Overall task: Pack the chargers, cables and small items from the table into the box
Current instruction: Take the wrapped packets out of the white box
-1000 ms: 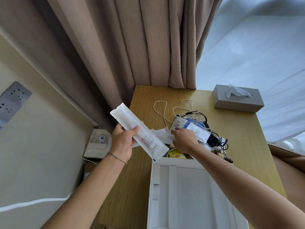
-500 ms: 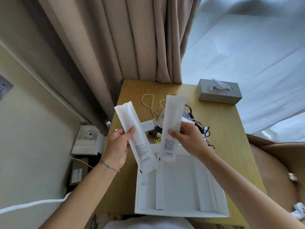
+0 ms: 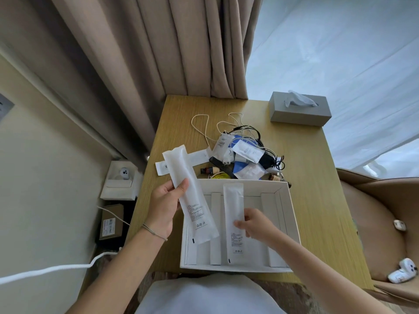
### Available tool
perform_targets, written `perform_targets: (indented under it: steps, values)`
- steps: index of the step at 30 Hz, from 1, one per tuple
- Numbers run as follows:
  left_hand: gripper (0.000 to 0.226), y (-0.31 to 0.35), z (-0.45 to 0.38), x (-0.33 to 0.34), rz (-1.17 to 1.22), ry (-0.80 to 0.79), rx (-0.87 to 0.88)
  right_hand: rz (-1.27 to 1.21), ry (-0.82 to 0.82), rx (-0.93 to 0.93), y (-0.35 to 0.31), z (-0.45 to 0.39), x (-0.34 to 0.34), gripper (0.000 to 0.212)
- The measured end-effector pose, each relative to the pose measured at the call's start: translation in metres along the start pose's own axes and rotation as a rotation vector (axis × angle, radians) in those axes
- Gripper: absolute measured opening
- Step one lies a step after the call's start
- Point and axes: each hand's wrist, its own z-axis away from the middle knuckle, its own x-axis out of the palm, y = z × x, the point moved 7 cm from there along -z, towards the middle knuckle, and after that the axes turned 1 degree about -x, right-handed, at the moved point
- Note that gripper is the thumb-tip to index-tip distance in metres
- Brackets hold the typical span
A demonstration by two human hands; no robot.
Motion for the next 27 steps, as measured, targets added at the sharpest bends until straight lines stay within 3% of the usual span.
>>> perform_targets:
  steps: [7,18,27]
  values:
    - [0.020,-0.018,0.017,-0.005,-0.011,-0.029,-0.039,-0.039,-0.054,0.177,0.026,-0.022,0.018,0.009]
    - [0.018,-0.029,0.027,0.002,-0.070,-0.067,-0.070,0.145,0.074,0.223,0.033,-0.038,0.024,0.028]
    - [0.019,-0.043,0.028,0.040,-0.216,-0.179,-0.086,0.361,0.061,0.196,0.033,-0.033,0.025,0.031]
